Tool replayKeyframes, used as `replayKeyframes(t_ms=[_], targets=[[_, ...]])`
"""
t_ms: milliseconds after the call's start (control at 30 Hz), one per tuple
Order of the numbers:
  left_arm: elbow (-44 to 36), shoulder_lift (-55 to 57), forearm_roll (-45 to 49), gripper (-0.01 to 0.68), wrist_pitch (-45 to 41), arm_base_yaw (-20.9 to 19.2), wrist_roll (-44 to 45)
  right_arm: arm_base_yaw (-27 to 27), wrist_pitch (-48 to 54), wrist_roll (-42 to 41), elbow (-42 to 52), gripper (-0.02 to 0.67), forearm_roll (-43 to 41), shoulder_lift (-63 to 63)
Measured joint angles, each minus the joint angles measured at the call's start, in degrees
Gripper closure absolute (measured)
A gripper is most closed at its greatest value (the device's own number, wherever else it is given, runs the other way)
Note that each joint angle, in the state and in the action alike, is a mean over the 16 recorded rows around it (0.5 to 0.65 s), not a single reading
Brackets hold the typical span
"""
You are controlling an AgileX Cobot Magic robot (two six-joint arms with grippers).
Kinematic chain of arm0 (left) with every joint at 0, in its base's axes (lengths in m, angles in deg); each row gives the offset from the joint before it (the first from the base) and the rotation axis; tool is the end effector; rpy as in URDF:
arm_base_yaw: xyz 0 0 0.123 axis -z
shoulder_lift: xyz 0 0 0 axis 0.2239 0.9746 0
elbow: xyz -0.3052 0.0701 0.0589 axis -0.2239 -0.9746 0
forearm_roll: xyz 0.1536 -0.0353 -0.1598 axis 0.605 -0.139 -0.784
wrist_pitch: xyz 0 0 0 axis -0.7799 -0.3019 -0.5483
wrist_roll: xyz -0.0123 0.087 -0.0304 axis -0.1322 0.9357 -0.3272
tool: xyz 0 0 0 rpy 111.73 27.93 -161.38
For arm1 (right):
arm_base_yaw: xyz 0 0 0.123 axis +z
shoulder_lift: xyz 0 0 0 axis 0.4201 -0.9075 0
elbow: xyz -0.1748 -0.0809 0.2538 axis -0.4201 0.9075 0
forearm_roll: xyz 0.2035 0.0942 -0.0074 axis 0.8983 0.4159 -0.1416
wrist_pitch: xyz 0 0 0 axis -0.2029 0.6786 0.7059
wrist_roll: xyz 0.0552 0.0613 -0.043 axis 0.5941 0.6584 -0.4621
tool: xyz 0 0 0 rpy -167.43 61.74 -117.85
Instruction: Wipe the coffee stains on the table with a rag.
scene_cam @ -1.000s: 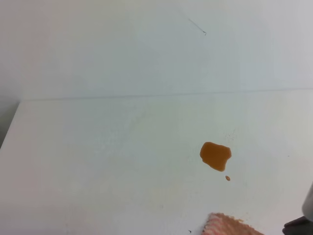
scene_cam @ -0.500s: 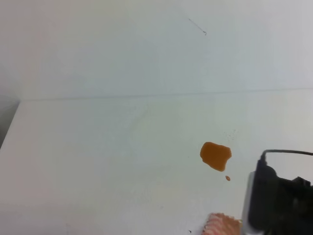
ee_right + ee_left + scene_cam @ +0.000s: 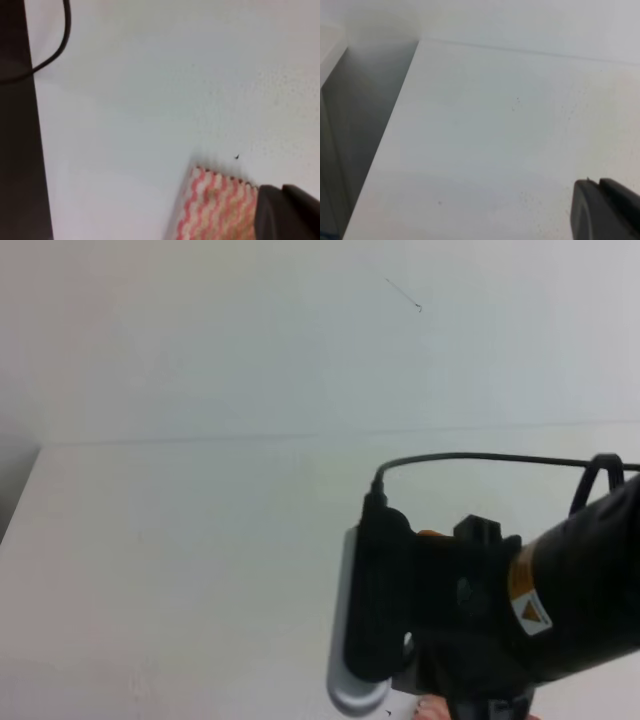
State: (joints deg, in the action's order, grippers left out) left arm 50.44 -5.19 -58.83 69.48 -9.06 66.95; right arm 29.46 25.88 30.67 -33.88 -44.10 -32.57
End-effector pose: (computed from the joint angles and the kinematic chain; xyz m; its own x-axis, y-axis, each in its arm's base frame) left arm -0.0059 0.0020 0.1710 -0.2437 -0.2300 -0.9422 -0.0093 0.9720 -0.2349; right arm 0.1399 0.1980 0.3562 -0.0713 -0.9027 -0.4243 -0.9634 0.1726 -0.2053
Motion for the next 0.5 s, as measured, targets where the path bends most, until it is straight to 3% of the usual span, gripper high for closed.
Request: replayKeyframes(t_ms=[233,500], targets=[[0.0,0.0,0.0,0.672,0.0,0.0,0.0,3.12,3.0,4.39,-7.12,0.622,-4.8,-4.15],[0.0,0.0,0.0,0.672,0.0,0.0,0.0,3.32,0.99,7.94,-8.5,0.575,-12.77,-8.13]])
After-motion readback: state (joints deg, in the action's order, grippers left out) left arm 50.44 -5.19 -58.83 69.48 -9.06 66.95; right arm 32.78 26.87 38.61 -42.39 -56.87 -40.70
